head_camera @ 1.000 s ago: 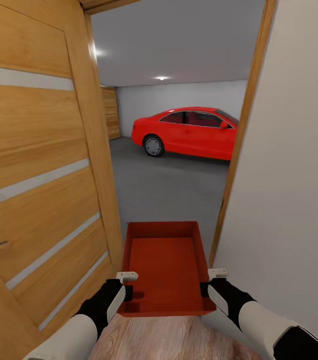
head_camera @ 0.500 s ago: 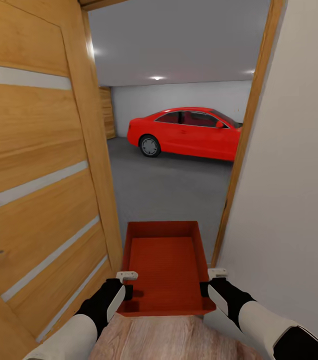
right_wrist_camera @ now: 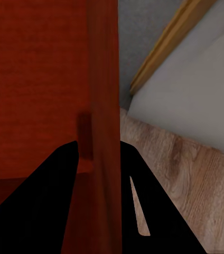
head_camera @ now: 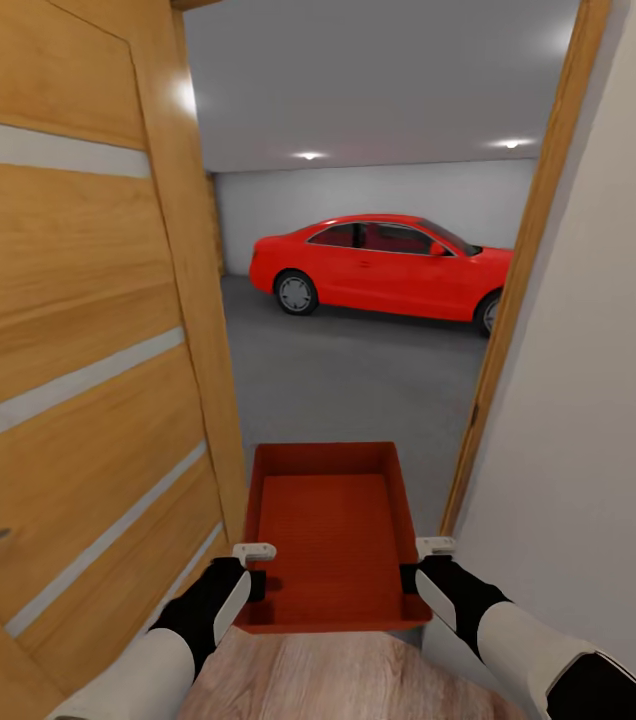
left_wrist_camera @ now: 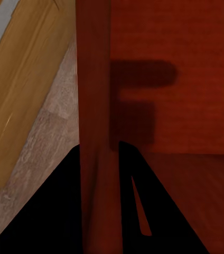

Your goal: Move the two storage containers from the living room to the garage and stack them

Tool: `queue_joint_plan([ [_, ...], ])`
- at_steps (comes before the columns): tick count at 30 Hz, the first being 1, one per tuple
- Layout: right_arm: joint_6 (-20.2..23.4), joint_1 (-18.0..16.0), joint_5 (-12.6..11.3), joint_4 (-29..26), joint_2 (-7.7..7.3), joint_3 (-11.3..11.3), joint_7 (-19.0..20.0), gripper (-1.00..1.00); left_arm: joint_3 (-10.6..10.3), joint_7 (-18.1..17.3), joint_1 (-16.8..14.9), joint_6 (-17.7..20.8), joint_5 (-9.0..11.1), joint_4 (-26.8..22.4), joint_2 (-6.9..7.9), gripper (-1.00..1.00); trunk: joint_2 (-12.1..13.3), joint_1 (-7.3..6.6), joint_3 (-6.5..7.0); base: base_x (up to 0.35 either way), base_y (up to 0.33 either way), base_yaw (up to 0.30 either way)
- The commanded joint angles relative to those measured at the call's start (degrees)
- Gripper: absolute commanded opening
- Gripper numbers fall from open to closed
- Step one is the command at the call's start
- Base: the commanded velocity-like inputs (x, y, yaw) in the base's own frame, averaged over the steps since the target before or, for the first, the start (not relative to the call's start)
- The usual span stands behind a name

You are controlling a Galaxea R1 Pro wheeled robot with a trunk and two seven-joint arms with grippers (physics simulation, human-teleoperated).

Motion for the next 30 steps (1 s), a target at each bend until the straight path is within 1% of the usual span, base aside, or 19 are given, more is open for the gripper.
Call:
queue_joint_plan([
  [1,-0.02,-0.1,-0.91,-0.99,-0.04,1.23,-0.03,-1.0,-0.59,1.18,-0.01,0.73,-1.0,1.37,0.16,-1.0,-0.14,0.04,-0.13,0.004,0.004,-0.234],
  [13,-0.05,-0.1,-0.91,-0.99,-0.04,1.24,-0.03,-1.0,-0.59,1.19,-0.01,0.73,-1.0,1.37,0.11,-1.0,-0.14,0.04,-0.13,0.001,0.001,-0.227],
  [30,-0.06,-0.1,-0.91,-0.99,-0.04,1.26,-0.03,-1.0,-0.57,1.19,-0.01,0.73,-1.0,1.37,0.13,-1.0,-0.14,0.04,-0.13,0.0,0.001,-0.013],
])
